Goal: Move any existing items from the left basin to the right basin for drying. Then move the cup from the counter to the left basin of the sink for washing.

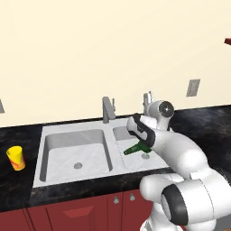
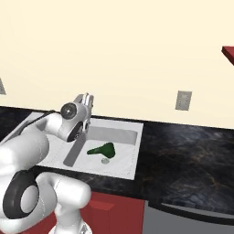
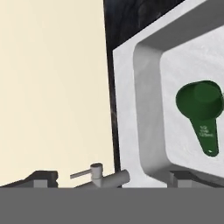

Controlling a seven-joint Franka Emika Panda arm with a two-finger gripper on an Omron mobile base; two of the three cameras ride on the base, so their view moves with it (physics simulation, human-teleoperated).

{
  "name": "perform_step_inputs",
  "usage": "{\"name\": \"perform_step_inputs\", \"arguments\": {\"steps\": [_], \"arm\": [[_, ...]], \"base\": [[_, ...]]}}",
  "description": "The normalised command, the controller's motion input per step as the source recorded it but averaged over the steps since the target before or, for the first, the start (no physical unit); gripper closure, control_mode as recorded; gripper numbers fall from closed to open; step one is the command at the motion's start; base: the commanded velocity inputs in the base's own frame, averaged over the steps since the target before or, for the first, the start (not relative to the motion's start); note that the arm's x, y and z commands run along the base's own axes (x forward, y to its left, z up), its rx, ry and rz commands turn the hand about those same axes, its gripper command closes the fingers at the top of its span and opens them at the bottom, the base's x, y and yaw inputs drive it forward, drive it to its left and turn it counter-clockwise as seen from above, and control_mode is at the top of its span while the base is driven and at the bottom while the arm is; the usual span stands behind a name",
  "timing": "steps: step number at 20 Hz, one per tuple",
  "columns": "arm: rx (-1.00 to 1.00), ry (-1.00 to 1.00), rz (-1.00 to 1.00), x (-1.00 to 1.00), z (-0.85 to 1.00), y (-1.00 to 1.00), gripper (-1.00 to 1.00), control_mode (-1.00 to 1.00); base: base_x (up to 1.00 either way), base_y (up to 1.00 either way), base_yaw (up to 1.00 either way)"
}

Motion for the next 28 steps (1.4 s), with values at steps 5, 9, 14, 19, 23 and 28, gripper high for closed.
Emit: {"name": "perform_step_inputs", "arguments": {"steps": [5,9,14,19,23,28], "arm": [[0.0,-0.17,0.0,-0.31,0.6,0.0,-1.0,-1.0],[-0.01,-0.17,0.0,-0.37,0.58,0.0,-1.0,-1.0],[-0.01,-0.14,0.0,-0.41,0.53,0.0,-1.0,-1.0],[0.0,-0.04,0.0,-0.33,0.6,0.05,-1.0,-1.0],[-0.02,0.01,0.0,-0.13,0.72,0.2,-1.0,-1.0],[-0.04,0.01,0.0,-0.1,0.68,0.26,-1.0,-1.0]], "base": [[0.0,0.0,0.0],[0.0,0.0,0.0],[0.0,0.0,0.0],[0.0,0.0,0.0],[0.0,0.0,0.0],[0.0,0.0,0.0]]}}
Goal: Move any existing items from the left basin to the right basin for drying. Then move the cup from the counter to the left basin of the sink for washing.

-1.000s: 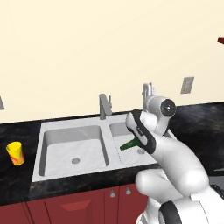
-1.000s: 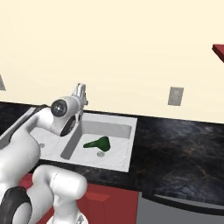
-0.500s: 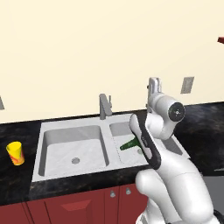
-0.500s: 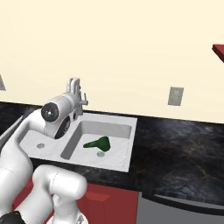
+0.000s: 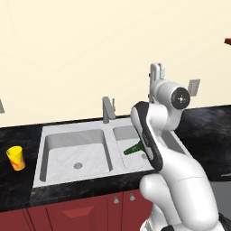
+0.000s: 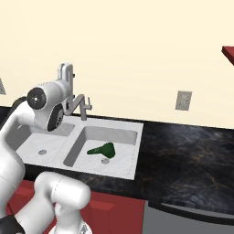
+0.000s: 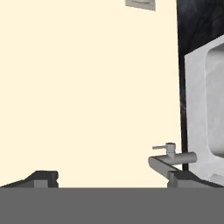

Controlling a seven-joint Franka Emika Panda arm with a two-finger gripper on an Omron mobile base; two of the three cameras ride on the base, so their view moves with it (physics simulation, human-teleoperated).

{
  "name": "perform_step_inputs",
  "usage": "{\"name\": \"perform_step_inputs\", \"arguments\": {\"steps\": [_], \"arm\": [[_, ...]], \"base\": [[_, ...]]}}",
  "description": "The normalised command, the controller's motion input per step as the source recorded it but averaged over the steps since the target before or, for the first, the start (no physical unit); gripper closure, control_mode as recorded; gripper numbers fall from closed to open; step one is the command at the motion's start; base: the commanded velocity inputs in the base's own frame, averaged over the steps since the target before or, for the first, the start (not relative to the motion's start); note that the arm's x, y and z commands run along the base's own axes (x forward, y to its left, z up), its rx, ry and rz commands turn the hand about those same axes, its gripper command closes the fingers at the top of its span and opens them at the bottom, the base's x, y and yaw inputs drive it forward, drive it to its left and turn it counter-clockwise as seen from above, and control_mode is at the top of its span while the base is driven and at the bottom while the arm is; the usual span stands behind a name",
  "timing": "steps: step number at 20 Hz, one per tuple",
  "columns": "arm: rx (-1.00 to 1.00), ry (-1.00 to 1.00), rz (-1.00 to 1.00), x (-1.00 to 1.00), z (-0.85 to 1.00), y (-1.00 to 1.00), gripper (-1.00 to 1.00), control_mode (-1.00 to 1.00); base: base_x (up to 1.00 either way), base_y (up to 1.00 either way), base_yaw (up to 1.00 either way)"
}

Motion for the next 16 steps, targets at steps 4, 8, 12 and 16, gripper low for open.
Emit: {"name": "perform_step_inputs", "arguments": {"steps": [4,8,12,16], "arm": [[-0.07,0.0,0.04,-0.12,0.52,0.3,-1.0,-1.0],[-0.1,0.0,0.06,-0.27,0.31,0.37,-1.0,-1.0],[-0.11,0.04,0.09,-0.3,0.17,0.42,-1.0,-1.0],[-0.12,0.07,0.11,-0.26,0.02,0.51,-1.0,-1.0]], "base": [[0.0,0.0,0.0],[0.0,0.0,0.0],[0.0,0.0,0.0],[0.0,0.0,0.0]]}}
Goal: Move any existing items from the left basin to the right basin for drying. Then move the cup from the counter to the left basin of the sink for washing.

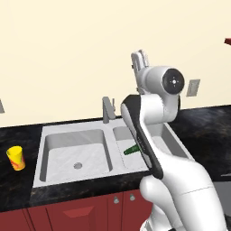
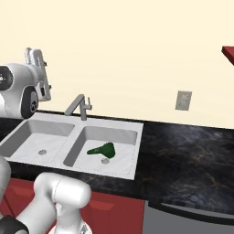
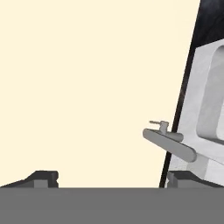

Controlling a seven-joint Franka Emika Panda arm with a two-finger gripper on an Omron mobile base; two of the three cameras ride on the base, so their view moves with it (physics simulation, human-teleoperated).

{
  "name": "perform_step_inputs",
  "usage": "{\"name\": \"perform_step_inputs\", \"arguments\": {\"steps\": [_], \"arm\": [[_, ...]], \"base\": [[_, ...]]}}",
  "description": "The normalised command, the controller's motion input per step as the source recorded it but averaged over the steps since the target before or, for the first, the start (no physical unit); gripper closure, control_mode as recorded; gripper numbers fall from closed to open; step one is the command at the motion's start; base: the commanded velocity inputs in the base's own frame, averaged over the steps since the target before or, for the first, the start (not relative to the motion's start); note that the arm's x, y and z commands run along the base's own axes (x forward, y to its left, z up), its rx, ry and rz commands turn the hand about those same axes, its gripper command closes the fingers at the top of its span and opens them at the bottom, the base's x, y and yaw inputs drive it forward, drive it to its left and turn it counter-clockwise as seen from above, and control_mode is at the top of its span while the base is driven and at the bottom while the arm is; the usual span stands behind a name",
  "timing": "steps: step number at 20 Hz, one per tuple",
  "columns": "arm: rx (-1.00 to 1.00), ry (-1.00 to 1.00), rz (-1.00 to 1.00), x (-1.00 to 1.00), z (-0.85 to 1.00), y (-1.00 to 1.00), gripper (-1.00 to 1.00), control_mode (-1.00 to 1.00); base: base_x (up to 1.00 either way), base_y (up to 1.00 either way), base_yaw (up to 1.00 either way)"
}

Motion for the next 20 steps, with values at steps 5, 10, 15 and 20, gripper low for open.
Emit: {"name": "perform_step_inputs", "arguments": {"steps": [5,10,15,20], "arm": [[-0.12,0.1,0.13,-0.21,0.01,0.51,-1.0,-1.0],[-0.13,0.13,0.14,-0.09,0.0,0.5,-1.0,-1.0],[-0.11,0.14,0.13,0.0,-0.02,0.56,-1.0,-1.0],[-0.07,0.1,0.1,0.0,-0.2,0.62,-1.0,-1.0]], "base": [[0.0,0.0,0.0],[0.0,0.0,0.0],[0.0,0.0,0.0],[0.0,0.0,0.0]]}}
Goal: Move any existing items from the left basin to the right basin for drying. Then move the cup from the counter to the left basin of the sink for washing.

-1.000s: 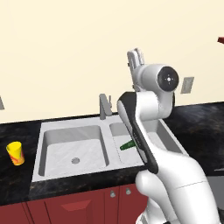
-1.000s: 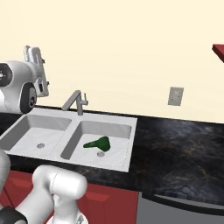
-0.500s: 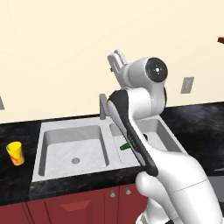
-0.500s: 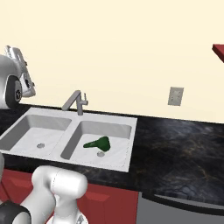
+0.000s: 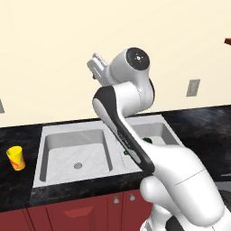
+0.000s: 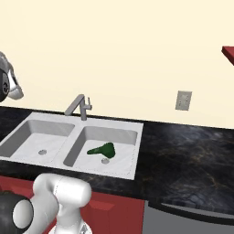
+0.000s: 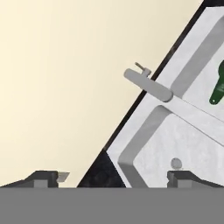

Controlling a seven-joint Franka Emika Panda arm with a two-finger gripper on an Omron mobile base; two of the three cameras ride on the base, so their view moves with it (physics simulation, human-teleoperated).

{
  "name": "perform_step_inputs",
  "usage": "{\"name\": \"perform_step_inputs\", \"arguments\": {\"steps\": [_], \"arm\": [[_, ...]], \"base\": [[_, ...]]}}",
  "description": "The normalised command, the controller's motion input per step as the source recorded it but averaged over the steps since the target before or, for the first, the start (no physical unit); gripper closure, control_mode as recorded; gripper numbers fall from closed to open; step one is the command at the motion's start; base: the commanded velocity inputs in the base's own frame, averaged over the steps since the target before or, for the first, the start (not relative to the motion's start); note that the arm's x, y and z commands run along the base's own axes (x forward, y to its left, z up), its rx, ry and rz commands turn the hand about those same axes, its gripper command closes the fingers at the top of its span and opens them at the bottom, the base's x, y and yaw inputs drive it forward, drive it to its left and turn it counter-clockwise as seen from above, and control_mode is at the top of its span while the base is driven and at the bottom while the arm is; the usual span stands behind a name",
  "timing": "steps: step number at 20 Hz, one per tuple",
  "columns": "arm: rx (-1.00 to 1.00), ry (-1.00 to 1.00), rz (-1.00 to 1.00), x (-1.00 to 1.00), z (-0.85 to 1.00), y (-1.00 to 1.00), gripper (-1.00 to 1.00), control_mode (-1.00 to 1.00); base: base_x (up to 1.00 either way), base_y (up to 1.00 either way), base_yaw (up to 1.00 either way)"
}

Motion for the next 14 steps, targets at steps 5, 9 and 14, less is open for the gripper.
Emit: {"name": "perform_step_inputs", "arguments": {"steps": [5,9,14], "arm": [[-0.09,0.05,0.11,0.0,-0.42,0.59,-1.0,-1.0],[-0.05,0.01,0.13,0.0,-0.48,0.43,-1.0,-1.0],[0.0,0.0,0.13,0.01,-0.32,0.37,-1.0,-1.0]], "base": [[0.0,0.0,0.0],[0.0,0.0,0.0],[0.0,0.0,0.0]]}}
